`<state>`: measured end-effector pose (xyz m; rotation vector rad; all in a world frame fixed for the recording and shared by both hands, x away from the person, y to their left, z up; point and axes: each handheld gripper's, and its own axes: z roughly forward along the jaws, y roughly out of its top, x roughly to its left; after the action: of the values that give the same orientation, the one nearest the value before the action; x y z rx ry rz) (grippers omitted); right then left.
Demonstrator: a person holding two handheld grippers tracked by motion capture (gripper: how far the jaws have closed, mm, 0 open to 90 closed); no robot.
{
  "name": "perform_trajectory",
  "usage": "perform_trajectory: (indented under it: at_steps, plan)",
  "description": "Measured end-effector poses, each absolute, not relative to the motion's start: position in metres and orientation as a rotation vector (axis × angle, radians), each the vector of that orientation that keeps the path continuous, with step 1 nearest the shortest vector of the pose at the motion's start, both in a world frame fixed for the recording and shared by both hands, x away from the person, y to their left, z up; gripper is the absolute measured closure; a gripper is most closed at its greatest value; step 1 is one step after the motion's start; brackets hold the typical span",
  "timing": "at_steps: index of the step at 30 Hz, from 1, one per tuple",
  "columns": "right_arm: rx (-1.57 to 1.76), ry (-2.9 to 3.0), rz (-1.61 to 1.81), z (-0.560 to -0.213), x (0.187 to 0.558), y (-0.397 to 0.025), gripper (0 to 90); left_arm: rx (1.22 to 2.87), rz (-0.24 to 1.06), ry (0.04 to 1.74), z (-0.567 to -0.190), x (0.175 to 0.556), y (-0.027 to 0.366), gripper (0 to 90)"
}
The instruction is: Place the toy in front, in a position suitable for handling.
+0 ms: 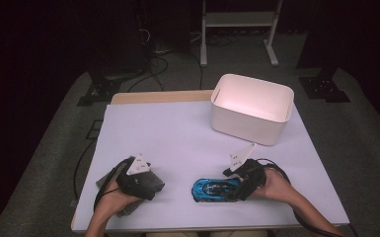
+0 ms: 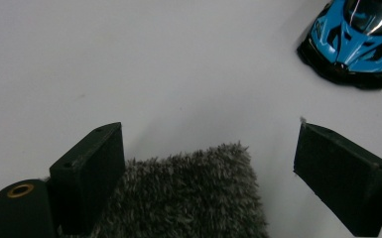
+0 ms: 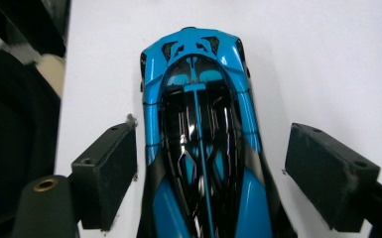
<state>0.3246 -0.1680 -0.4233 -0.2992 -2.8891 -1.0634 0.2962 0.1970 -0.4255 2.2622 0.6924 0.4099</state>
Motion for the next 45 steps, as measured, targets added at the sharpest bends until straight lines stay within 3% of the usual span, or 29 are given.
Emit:
perform_trajectory:
  at_steps: [12, 16, 20, 26, 32, 41, 45]
  plan:
    - [-0.388, -2.86, -1.186, -0.429, 0.317, -0.192, 18.5, 2.338, 0.38, 0.667, -0.432, 0.297, 0.199, 25.6]
    - [-0.409, -2.861, -1.209, -0.431, 0.315, -0.197, 18.5, 2.354, 0.346, 0.667, -0.435, 0.297, 0.2, 38.4]
    - [-0.408, -2.88, -1.194, -0.434, 0.313, -0.199, 18.6, 2.363, 0.287, 0.684, -0.436, 0.298, 0.2, 40.1]
    - [-0.402, -2.878, -1.176, -0.441, 0.313, -0.199, 18.5, 2.382, 0.27, 0.677, -0.438, 0.299, 0.201, 51.9]
    - [-0.393, -2.879, -1.157, -0.446, 0.313, -0.196, 18.5, 2.391, 0.275, 0.669, -0.441, 0.3, 0.2, 52.8]
    - [-0.394, -2.871, -1.142, -0.45, 0.314, -0.197, 18.3, 2.405, 0.276, 0.644, -0.442, 0.3, 0.198, 45.5]
    - [-0.395, -2.871, -1.135, -0.451, 0.314, -0.197, 18.2, 2.404, 0.288, 0.649, -0.442, 0.301, 0.199, 49.2]
